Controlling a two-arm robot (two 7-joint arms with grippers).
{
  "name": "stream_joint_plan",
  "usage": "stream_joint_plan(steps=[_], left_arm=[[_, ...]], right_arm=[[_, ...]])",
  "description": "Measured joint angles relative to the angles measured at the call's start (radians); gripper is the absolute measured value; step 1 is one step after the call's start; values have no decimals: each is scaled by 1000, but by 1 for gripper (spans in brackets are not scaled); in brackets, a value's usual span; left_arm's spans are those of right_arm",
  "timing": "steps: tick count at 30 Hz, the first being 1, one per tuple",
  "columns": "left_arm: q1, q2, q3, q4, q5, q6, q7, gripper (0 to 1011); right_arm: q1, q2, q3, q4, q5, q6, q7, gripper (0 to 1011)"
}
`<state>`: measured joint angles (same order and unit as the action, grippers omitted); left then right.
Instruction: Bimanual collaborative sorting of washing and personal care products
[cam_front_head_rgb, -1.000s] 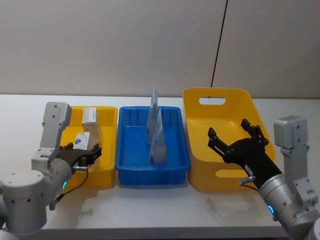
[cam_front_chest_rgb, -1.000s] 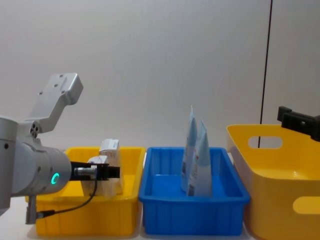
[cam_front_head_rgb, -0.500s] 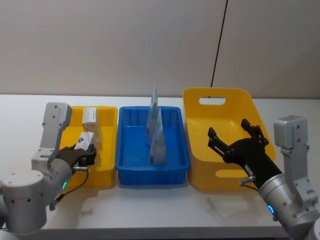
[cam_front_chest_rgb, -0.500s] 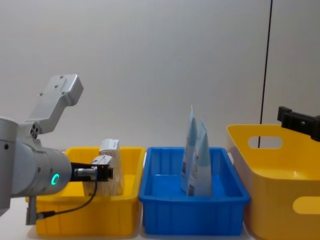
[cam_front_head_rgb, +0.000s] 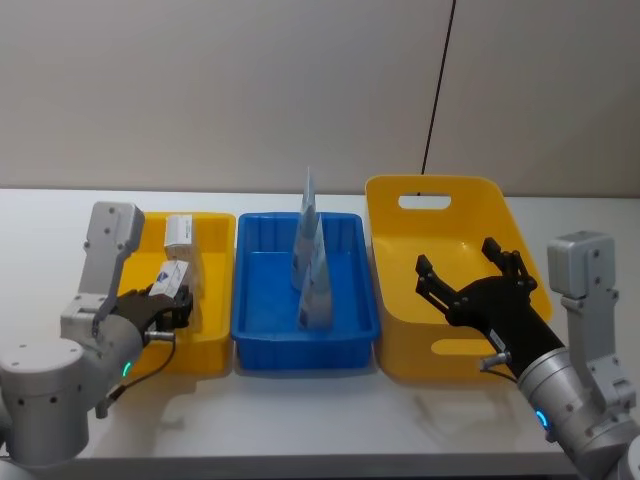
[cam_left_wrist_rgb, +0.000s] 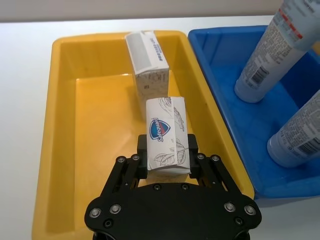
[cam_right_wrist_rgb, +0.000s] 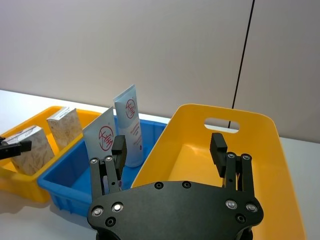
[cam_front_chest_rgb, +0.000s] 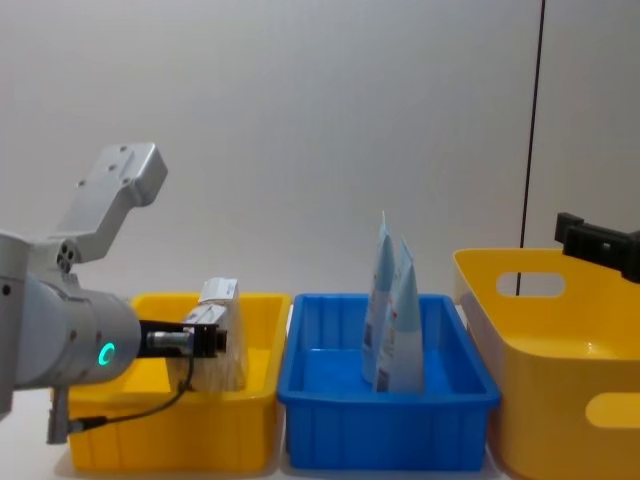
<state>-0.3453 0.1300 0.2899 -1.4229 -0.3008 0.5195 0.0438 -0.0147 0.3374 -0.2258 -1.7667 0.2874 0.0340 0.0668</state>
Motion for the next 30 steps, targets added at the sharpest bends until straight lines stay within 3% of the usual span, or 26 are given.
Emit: stream_joint_plan(steps=[8, 17, 30], left_arm=[[-6, 45, 15, -33, 20, -17, -45, 392], [-15, 127, 32, -102, 63, -31, -106, 392], [-16, 209, 32, -173, 68, -66, -214, 392]], right_arm=[[0, 0, 0, 0, 0, 0, 0, 1003], [0, 0, 0, 0, 0, 0, 0, 1003], [0, 0, 0, 0, 0, 0, 0, 1003]])
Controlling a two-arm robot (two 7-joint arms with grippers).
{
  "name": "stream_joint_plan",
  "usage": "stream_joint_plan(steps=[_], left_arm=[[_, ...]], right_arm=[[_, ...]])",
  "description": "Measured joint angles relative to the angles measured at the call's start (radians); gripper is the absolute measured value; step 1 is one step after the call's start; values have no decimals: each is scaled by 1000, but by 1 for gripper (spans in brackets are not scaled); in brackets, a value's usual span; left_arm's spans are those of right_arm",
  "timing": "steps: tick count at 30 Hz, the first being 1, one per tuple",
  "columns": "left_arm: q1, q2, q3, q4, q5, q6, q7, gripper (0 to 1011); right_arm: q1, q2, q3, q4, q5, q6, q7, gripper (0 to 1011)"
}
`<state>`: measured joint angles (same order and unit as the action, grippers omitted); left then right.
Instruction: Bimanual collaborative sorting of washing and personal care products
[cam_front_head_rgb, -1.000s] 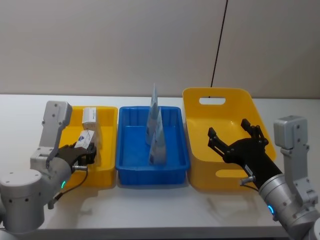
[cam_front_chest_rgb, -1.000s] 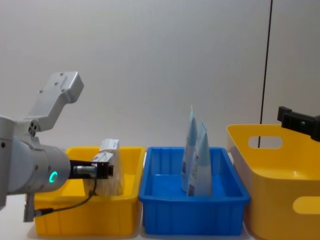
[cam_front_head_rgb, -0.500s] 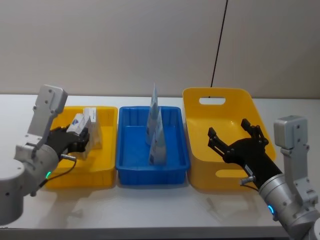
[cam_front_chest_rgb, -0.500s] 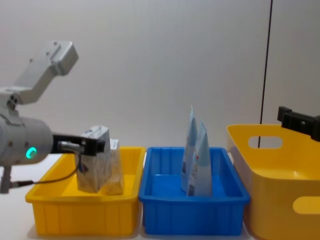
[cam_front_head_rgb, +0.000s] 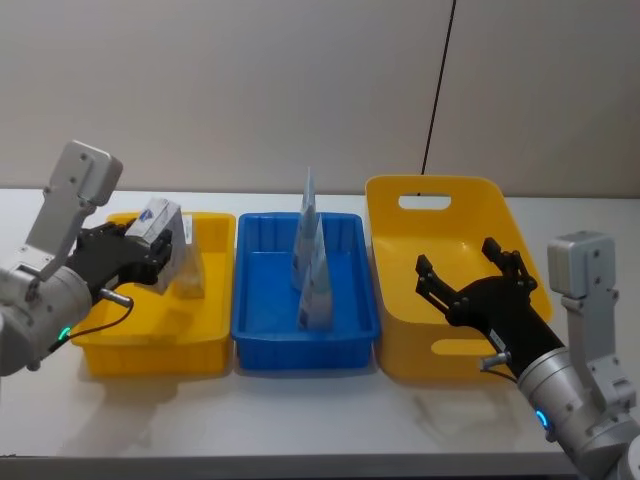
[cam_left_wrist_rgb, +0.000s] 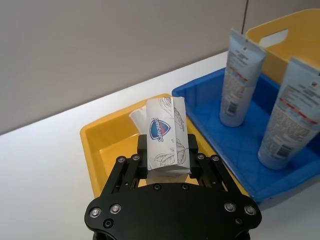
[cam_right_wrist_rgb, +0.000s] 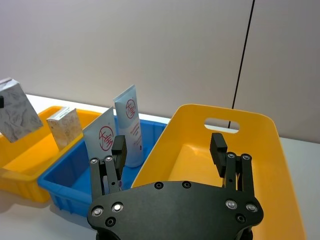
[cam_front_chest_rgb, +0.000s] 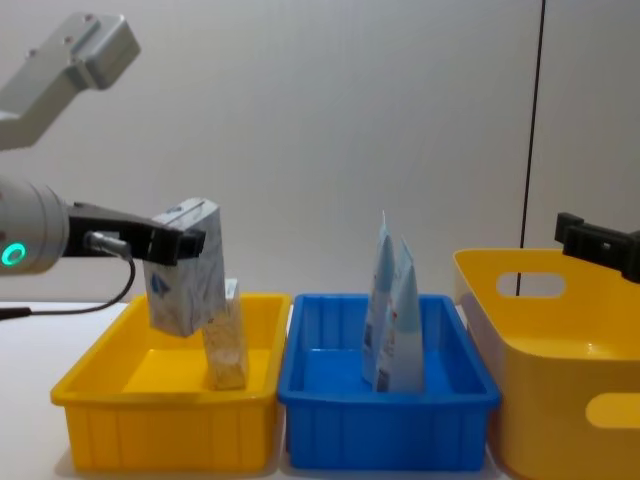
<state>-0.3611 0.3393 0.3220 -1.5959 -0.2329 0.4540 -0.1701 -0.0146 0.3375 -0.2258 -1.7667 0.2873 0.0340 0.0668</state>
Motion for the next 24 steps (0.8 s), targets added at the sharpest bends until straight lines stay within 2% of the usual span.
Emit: stream_joint_plan(steps=[11, 24], left_arm=[[-3, 62, 3, -41, -28, -45, -128, 392], [-34, 128, 41, -60, -72, -96, -303, 392]], right_arm=[[0, 0, 0, 0, 0, 0, 0, 1003], [0, 0, 0, 0, 0, 0, 0, 1003]])
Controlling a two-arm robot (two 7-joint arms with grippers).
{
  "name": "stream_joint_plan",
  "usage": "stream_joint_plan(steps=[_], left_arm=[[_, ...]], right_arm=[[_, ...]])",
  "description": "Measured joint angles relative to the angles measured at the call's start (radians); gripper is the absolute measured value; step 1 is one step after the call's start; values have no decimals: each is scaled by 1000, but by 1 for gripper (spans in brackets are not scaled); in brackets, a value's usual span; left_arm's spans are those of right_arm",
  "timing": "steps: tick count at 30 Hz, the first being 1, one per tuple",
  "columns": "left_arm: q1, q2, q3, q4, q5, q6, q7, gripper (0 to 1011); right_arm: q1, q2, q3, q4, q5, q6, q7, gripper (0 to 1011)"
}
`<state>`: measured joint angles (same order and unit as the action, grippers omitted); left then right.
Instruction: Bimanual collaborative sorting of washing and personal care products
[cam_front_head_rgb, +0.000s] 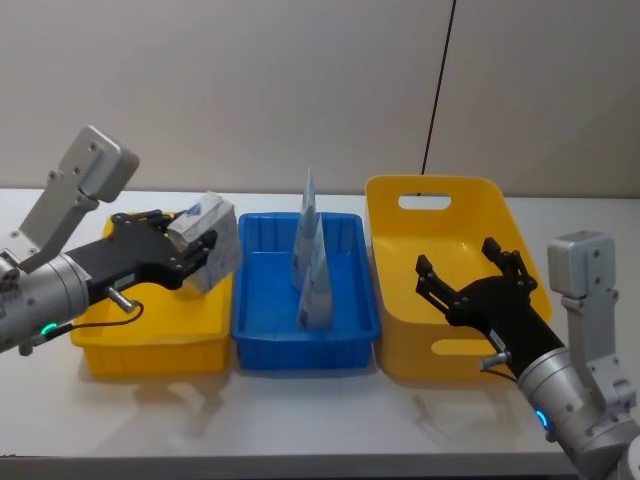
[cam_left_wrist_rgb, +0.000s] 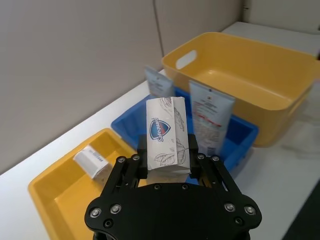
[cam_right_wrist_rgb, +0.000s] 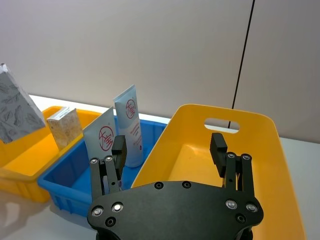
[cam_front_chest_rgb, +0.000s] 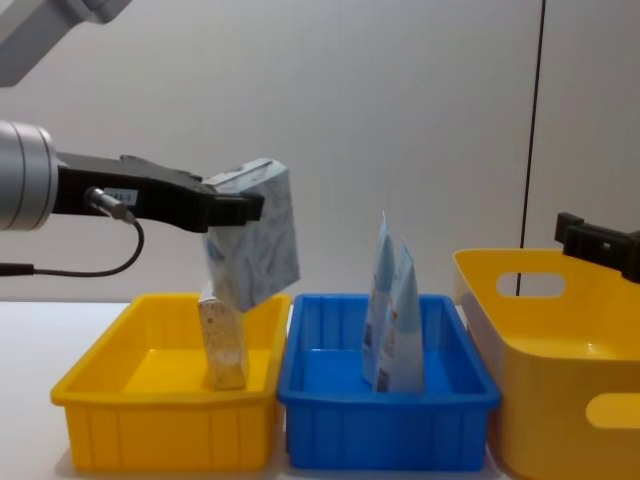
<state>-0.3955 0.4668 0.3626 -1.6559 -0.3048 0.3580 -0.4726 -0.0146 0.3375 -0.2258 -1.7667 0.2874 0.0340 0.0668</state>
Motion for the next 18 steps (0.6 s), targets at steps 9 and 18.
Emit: stream_joint_plan(steps=[9, 18], left_arm=[[-24, 31, 32, -2, -28, -25, -106, 392], [-49, 60, 70, 1, -66, -48, -230, 392]], right_arm=[[0, 0, 0, 0, 0, 0, 0, 1003], [0, 0, 0, 0, 0, 0, 0, 1003]])
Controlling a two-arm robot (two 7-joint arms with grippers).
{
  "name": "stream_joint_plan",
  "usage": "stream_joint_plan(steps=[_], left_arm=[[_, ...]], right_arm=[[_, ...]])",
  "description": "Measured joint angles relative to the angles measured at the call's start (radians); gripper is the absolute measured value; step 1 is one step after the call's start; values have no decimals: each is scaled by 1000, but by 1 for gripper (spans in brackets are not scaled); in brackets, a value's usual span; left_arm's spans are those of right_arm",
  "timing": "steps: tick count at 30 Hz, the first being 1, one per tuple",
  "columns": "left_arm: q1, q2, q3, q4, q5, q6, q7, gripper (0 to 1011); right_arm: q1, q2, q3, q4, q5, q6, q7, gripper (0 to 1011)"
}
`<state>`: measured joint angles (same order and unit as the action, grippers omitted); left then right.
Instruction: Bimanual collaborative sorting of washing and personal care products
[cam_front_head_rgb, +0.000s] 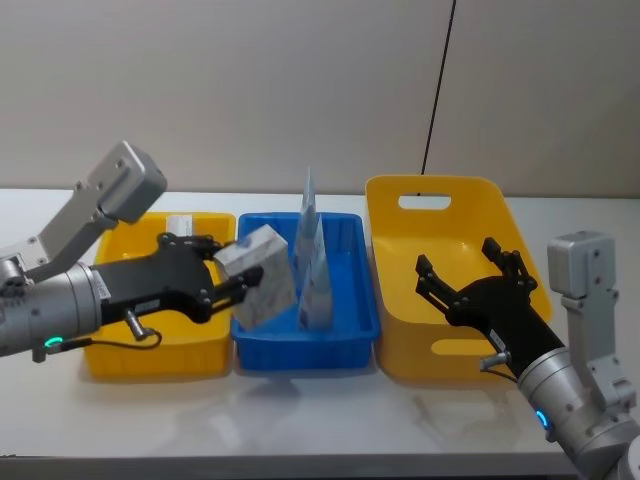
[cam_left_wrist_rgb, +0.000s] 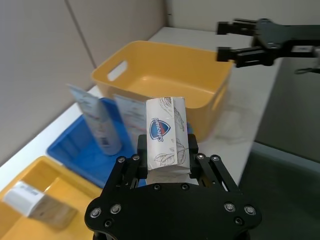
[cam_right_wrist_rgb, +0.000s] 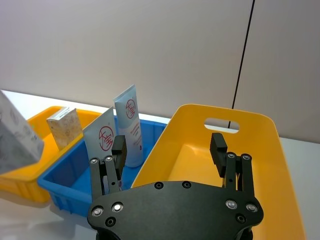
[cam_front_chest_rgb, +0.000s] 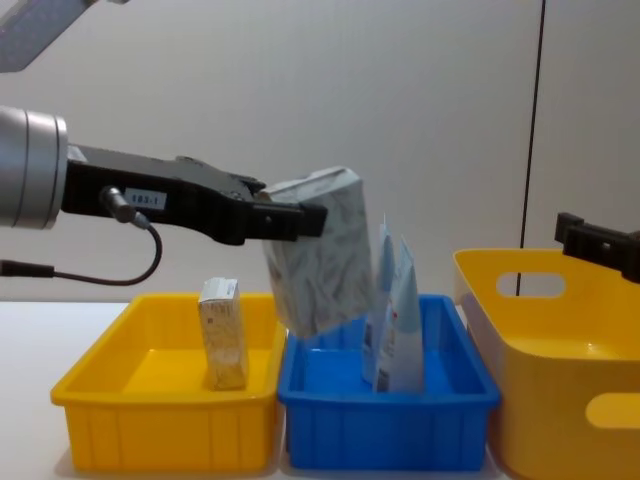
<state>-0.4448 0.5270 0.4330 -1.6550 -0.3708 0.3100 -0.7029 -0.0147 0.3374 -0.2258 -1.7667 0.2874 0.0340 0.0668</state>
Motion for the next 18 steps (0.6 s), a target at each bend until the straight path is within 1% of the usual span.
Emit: stream_joint_plan(steps=[3, 4, 9, 10, 13, 18], left_arm=[[-9, 10, 16, 3, -17, -7, -48, 392], [-9, 10, 16, 3, -17, -7, -48, 392], [-22, 24, 39, 10, -48, -14, -126, 392], [-22, 24, 39, 10, -48, -14, -126, 392], [-28, 31, 52, 14, -67, -17, -168, 392], [-34, 37, 64, 19, -88, -20, -211, 392]], right_arm=[[0, 0, 0, 0, 0, 0, 0, 1003], [0, 0, 0, 0, 0, 0, 0, 1003], [0, 0, 0, 0, 0, 0, 0, 1003], [0, 0, 0, 0, 0, 0, 0, 1003], [0, 0, 0, 0, 0, 0, 0, 1003], [0, 0, 0, 0, 0, 0, 0, 1003]])
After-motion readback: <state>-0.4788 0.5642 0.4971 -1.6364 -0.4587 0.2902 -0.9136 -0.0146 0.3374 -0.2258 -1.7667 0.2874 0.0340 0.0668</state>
